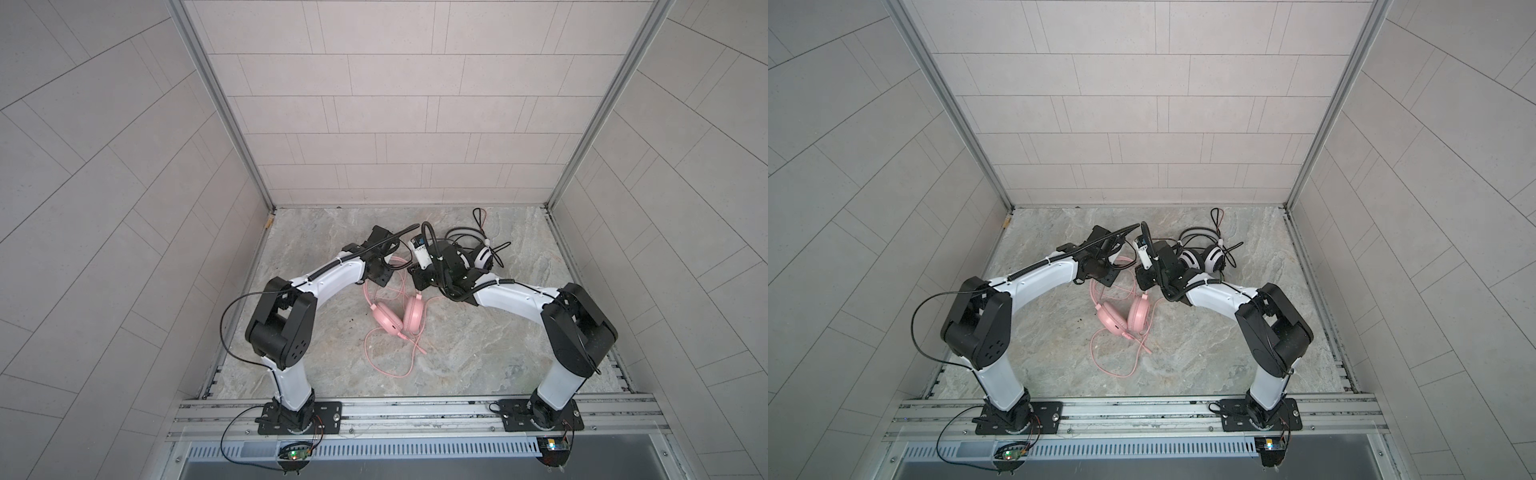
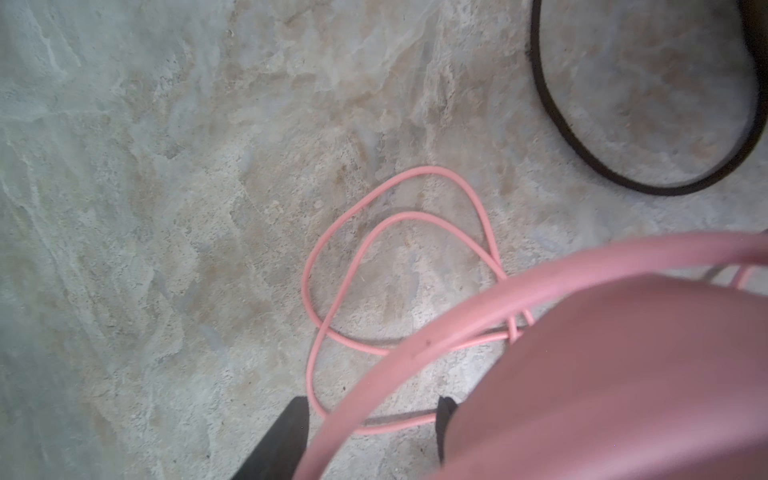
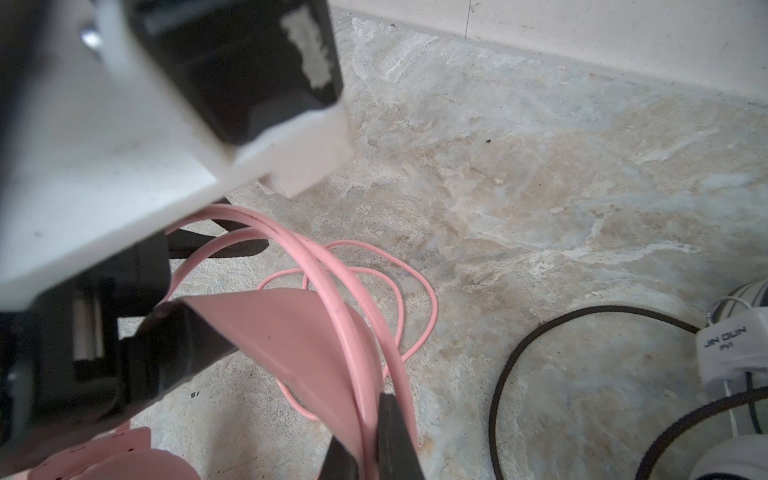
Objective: Wrap the headphones
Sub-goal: 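Grasp the pink headband with the left gripper beside the right gripper, then lift the pink headset high with the left gripper while the right gripper releases and withdraws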
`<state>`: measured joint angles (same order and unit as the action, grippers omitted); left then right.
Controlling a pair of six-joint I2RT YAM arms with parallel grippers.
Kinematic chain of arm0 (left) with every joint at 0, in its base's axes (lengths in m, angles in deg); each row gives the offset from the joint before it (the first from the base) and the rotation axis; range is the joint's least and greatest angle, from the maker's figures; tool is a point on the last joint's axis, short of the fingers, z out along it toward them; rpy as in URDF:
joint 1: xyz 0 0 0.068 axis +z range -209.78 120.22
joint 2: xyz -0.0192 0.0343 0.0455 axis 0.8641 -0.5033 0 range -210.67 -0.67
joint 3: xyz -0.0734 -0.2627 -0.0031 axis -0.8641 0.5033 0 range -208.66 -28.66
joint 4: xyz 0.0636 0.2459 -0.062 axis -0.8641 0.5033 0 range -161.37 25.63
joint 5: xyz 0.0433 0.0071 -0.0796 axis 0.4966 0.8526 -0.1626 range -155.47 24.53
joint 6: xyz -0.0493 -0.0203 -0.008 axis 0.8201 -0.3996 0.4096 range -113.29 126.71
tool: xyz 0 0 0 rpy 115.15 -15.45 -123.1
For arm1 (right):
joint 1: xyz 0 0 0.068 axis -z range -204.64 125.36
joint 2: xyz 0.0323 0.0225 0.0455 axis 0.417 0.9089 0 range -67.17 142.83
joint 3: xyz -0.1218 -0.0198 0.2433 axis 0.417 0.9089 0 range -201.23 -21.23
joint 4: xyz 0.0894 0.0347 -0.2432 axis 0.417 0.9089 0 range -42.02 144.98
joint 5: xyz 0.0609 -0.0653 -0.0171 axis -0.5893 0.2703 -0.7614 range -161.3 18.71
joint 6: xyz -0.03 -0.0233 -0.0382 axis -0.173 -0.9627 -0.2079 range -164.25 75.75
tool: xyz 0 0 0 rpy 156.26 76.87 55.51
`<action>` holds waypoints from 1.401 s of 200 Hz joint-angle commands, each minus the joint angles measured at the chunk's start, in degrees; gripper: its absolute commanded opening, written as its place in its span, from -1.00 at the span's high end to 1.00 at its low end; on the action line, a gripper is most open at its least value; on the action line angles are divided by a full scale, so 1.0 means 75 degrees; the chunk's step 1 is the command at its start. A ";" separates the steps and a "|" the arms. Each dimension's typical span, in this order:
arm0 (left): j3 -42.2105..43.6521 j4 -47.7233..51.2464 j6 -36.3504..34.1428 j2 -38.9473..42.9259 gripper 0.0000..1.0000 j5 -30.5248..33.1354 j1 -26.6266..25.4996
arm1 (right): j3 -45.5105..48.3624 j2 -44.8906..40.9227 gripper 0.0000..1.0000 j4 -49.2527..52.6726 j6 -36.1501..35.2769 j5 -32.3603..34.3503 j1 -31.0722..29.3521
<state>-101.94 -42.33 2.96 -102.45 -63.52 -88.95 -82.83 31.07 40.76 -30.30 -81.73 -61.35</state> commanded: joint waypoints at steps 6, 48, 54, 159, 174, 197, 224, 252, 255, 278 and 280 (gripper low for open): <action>-0.0207 0.0029 0.0252 0.0141 0.23 0.0296 -0.0031 | 0.0043 -0.0426 0.80 -0.0594 0.0300 -0.0361 -0.0067; -0.0151 0.0085 0.0491 0.0410 0.55 0.0676 0.0056 | 0.0181 -0.0568 0.03 -0.0599 0.0423 -0.0007 -0.0062; -0.0138 0.0128 0.0574 0.0478 0.63 0.0862 0.0068 | 0.0217 -0.0602 -0.04 -0.0630 0.0462 0.0036 -0.0058; -0.1268 0.2323 0.2630 0.1240 1.00 -0.1303 0.2531 | 0.2480 -0.1528 -0.15 -0.2303 0.1071 0.0730 0.0639; -0.1343 0.2218 0.2657 0.1640 1.00 -0.1711 0.2780 | 0.2507 -0.1390 -0.15 -0.2495 0.1044 0.0450 0.0658; -0.1761 0.2253 0.2656 0.2142 1.00 -0.1716 0.2829 | 0.2450 -0.1189 -0.15 -0.2670 0.1157 -0.0066 0.0658; -0.2682 0.2945 0.2365 0.2317 1.00 -0.1536 0.2849 | 0.2459 -0.1045 -0.15 -0.2979 0.1233 -0.0671 0.0670; -0.3506 0.3707 0.1816 0.2458 1.00 -0.0528 0.2849 | 0.2586 -0.1018 -0.15 -0.3363 0.1568 -0.0950 0.0817; -0.3510 0.3708 0.1785 0.2496 1.00 -0.0353 0.2846 | 0.2597 -0.1006 -0.15 -0.3401 0.1588 -0.0971 0.0827; -0.3167 0.3211 0.1749 0.2970 1.00 0.0125 0.2869 | 0.2601 -0.0896 -0.16 -0.3601 0.1721 -0.1321 0.0887; -0.3129 0.3161 0.1767 0.3004 1.00 0.0108 0.2864 | 0.2607 -0.0884 -0.16 -0.3635 0.1753 -0.1372 0.0896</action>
<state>-126.33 -18.31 17.10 -83.46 -66.88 -67.66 -63.88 23.09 17.37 -19.48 -88.03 -55.14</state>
